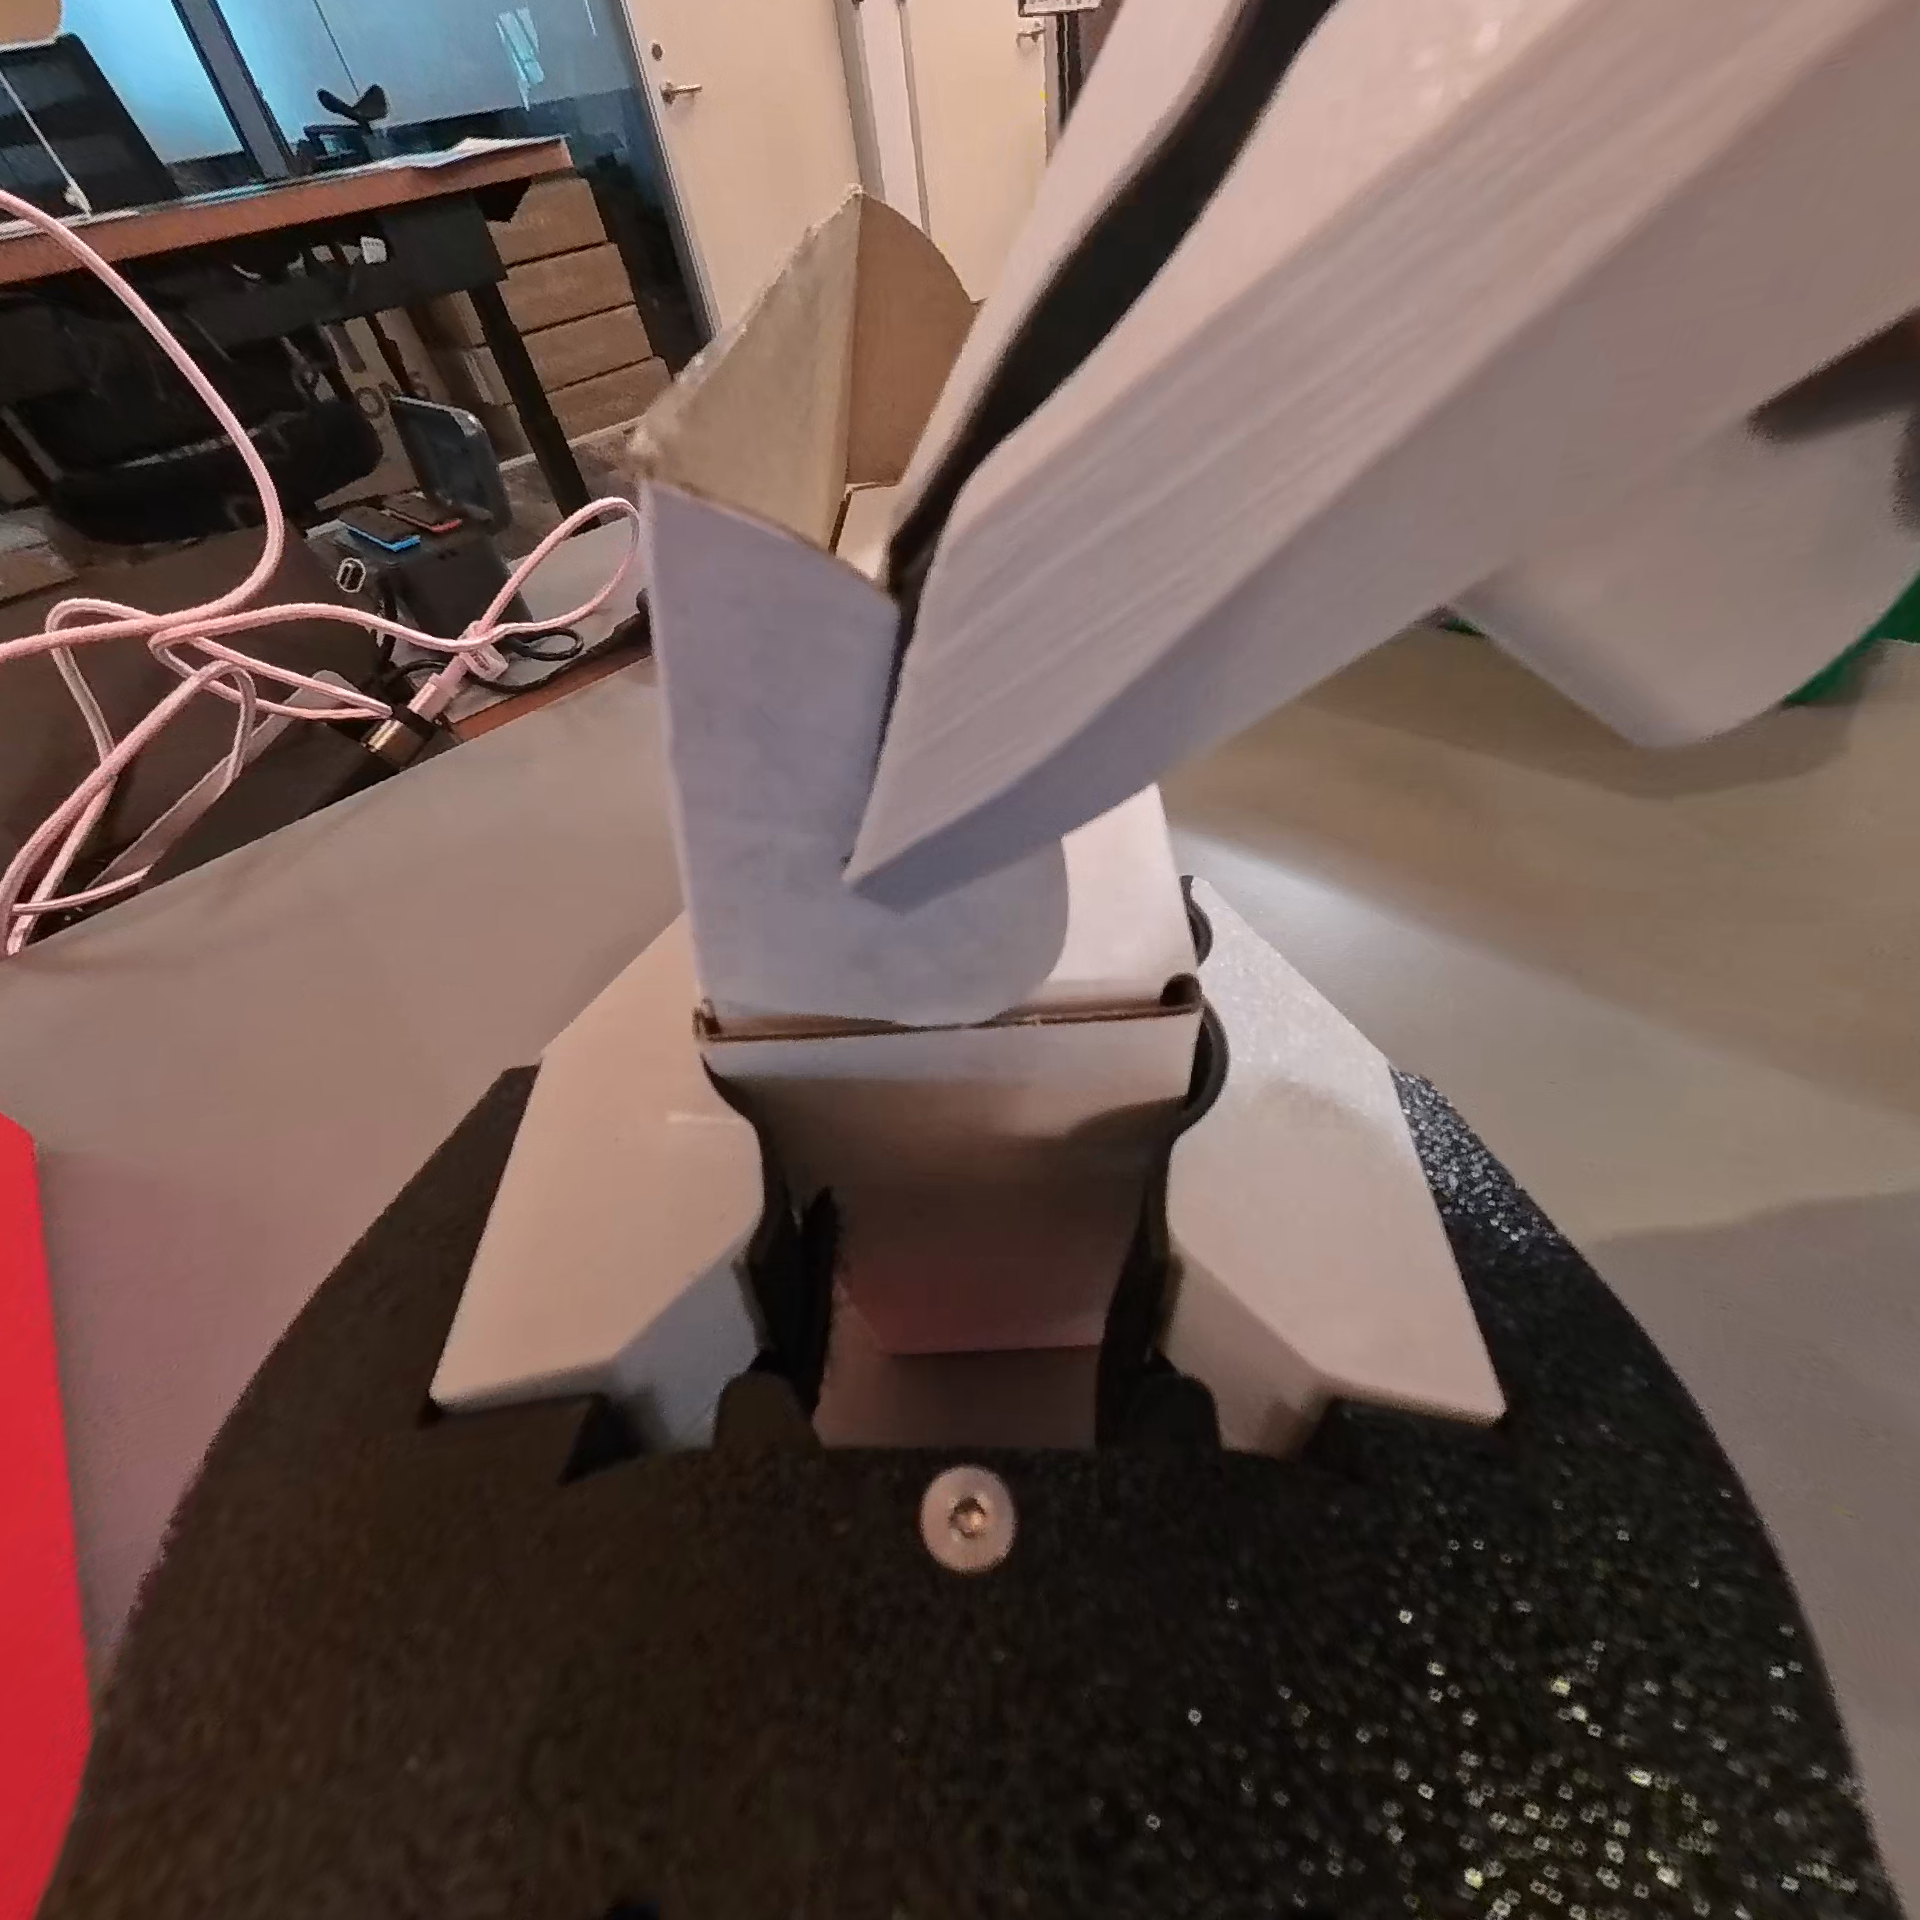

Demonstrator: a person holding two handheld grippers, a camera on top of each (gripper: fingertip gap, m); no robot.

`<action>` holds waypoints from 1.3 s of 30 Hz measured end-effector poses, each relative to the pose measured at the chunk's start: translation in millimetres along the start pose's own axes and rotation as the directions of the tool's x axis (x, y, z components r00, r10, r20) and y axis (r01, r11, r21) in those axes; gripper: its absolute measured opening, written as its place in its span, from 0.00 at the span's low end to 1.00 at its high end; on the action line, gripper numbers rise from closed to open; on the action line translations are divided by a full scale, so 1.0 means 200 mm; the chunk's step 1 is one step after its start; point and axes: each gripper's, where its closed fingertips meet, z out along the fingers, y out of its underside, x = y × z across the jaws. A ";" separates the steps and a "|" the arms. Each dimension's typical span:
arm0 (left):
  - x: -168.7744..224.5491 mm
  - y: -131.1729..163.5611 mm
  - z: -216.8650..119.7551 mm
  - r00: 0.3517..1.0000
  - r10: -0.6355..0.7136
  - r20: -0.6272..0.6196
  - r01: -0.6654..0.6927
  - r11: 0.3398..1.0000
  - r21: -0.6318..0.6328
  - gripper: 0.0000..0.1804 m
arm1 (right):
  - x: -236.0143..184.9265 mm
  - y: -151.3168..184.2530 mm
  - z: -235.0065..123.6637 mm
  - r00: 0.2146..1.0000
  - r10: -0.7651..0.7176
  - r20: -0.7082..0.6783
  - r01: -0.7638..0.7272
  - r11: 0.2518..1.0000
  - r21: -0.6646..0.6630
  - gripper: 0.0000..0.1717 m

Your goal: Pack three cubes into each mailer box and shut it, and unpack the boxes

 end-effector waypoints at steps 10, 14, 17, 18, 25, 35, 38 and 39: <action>0.00 0.00 0.00 1.000 0.009 0.001 -0.009 1.000 -0.001 0.43 | 0.01 0.00 -0.01 0.995 -0.089 -0.050 0.088 0.996 -0.016 0.01; 0.00 0.00 0.00 1.000 -0.004 -0.002 0.004 1.000 -0.003 0.43 | 0.02 -0.01 0.00 0.995 -0.081 -0.062 0.080 0.997 -0.012 0.00; 0.00 0.00 0.00 1.000 0.004 0.000 -0.004 1.000 -0.002 0.43 | 0.01 0.00 -0.01 0.999 -0.042 -0.034 0.042 0.999 -0.004 0.01; 0.00 0.00 0.00 1.000 0.006 0.000 -0.006 1.000 -0.002 0.43 | 0.01 0.00 -0.01 0.999 -0.037 -0.031 0.037 0.999 -0.004 0.01; 0.00 0.00 0.00 1.000 -0.008 -0.002 0.008 1.000 -0.002 0.43 | 0.00 0.02 0.01 0.997 -0.060 -0.051 0.057 0.997 -0.049 0.01; 0.00 0.00 0.00 1.000 0.002 -0.004 -0.002 1.000 -0.001 0.43 | -0.02 0.11 0.02 0.995 -0.095 -0.021 0.090 0.985 -0.147 0.02; 0.00 0.00 0.00 1.000 -0.007 -0.008 0.007 1.000 -0.003 0.43 | -0.07 0.10 -0.08 0.994 -0.107 0.022 0.109 0.984 -0.141 0.03; 0.00 0.00 0.00 1.000 -0.006 -0.007 0.006 1.000 -0.003 0.43 | -0.06 0.04 -0.13 0.993 -0.122 -0.002 0.121 0.989 -0.083 0.02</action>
